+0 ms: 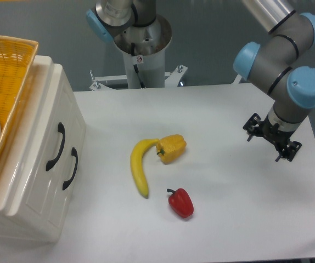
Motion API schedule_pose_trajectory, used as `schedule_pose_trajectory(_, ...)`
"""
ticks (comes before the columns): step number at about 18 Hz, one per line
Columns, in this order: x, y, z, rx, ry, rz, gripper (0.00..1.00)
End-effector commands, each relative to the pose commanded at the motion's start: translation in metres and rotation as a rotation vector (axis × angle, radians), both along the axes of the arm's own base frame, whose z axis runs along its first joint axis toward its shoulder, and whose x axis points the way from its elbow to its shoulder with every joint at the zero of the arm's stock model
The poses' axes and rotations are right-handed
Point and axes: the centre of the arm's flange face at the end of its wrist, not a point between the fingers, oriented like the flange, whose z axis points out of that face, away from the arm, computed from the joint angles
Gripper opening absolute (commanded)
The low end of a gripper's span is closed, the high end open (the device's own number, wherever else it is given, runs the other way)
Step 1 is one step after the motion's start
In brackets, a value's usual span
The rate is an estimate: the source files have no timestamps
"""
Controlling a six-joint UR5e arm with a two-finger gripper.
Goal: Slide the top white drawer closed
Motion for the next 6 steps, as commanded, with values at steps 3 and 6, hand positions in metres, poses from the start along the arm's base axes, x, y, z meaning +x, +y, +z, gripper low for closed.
schedule_pose_trajectory(3, -0.009, 0.003, -0.001, 0.001, 0.011, -0.003, 1.00)
schedule_pose_trajectory(6, -0.016, -0.002, 0.002, 0.011, 0.019, -0.008, 1.00)
